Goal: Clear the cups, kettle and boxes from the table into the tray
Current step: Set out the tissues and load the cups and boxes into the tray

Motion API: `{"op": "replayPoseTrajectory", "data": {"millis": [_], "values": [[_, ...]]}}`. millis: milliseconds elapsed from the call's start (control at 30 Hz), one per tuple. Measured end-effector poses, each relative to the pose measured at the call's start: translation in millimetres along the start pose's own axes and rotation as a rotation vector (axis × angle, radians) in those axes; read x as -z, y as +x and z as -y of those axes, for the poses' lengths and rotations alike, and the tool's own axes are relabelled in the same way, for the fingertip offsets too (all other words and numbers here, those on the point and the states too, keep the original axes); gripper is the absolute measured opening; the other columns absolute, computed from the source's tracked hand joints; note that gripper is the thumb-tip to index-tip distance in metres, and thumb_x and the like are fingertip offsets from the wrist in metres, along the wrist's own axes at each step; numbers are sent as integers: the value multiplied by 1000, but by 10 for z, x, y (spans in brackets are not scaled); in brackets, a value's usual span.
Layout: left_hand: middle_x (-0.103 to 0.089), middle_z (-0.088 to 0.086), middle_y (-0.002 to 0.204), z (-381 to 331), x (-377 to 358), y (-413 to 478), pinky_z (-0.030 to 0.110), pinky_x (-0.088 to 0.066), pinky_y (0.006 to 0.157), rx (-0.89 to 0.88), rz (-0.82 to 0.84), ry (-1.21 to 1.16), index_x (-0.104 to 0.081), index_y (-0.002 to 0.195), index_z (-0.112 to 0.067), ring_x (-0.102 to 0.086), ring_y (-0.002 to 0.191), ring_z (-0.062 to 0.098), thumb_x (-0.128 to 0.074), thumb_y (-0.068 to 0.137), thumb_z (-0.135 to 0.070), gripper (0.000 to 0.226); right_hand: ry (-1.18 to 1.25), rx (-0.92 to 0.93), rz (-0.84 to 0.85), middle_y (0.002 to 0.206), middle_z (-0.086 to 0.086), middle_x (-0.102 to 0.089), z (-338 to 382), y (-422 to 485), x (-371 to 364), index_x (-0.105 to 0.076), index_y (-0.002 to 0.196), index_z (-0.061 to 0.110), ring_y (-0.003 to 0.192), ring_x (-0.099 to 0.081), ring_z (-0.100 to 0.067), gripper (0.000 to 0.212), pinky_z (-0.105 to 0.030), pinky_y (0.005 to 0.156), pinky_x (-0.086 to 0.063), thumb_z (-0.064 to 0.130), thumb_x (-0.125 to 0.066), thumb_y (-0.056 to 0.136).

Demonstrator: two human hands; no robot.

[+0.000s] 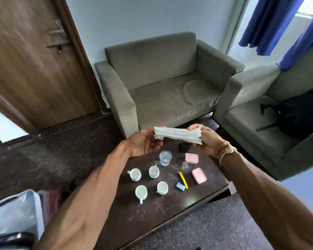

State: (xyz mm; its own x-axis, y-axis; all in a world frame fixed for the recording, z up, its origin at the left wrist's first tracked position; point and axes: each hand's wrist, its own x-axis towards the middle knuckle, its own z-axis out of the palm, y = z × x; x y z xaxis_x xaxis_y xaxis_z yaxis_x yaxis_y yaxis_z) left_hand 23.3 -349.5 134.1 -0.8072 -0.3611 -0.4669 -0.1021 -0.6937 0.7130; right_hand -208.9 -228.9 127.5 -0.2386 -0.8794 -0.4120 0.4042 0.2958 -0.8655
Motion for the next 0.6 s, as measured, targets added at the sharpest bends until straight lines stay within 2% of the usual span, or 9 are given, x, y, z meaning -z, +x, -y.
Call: {"op": "replayPoseTrajectory", "data": {"millis": [67, 167, 233, 300, 400, 467, 500, 567, 600], "values": [[-72, 7, 86, 21, -151, 159, 27, -58, 68, 22, -20, -38, -76, 110, -20, -70, 74, 19, -53, 82, -23, 37, -83, 0, 8, 64, -6, -62, 85, 38, 213, -61, 68, 16, 44, -56, -15, 45, -20, 33, -44, -9, -37, 97], [-69, 15, 94, 54, -347, 388, 32, -59, 71, 33, -62, -102, -74, 106, -12, -69, 79, 29, -45, 86, -29, 39, -223, 10, 33, 76, -9, -59, 245, 84, 529, -58, 73, 15, 54, -58, -16, 42, -21, 37, -46, -11, -33, 95], [-69, 17, 95, 85, -501, 525, 34, -61, 72, 9, -117, -74, -71, 103, -10, -70, 82, 31, -54, 89, -30, 30, -226, 4, 53, 88, -12, -65, 365, 113, 697, -58, 74, 15, 68, -64, -22, 44, -23, 41, -51, -13, -30, 94], [-70, 16, 91, 117, -646, 665, 31, -62, 71, -34, -178, 8, -72, 97, -12, -73, 79, 28, -64, 87, -15, 13, -157, -15, 63, 98, -12, -69, 474, 144, 839, -61, 77, 16, 77, -69, -25, 43, -25, 46, -55, -11, -32, 95], [-73, 15, 86, 161, -844, 880, 27, -62, 66, -97, -271, 46, -69, 98, -12, -73, 71, 25, -64, 88, -1, 16, -38, -53, 74, 96, -9, -71, 614, 196, 1042, -67, 98, 17, 76, -72, -21, 27, -29, 53, -57, 6, -42, 95], [-73, 17, 91, 193, -956, 1003, 27, -62, 66, -139, -301, 37, -66, 102, -11, -73, 72, 26, -63, 89, 3, 20, 53, -62, 67, 93, -8, -70, 682, 240, 1159, -65, 108, 17, 77, -71, -23, 25, -34, 60, -58, 20, -46, 92], [-72, 17, 95, 213, -1003, 1055, 27, -62, 65, -157, -310, 33, -65, 105, -11, -73, 73, 27, -63, 89, 4, 22, 103, -60, 54, 90, -7, -68, 698, 260, 1199, -64, 109, 15, 78, -70, -23, 27, -37, 65, -58, 29, -49, 91], [-69, 18, 104, 256, -1089, 1166, 28, -62, 62, -199, -344, 30, -63, 109, -11, -72, 77, 28, -65, 88, 5, 27, 140, -58, 29, 89, -7, -69, 698, 300, 1239, -63, 106, 13, 80, -70, -22, 42, -39, 74, -56, 49, -64, 84], [-67, 18, 108, 273, -1124, 1230, 28, -61, 62, -218, -363, 28, -63, 110, -11, -70, 80, 29, -65, 87, 6, 28, 125, -70, 11, 89, -7, -70, 686, 314, 1240, -65, 103, 13, 81, -71, -21, 48, -38, 74, -56, 53, -72, 79]]}}
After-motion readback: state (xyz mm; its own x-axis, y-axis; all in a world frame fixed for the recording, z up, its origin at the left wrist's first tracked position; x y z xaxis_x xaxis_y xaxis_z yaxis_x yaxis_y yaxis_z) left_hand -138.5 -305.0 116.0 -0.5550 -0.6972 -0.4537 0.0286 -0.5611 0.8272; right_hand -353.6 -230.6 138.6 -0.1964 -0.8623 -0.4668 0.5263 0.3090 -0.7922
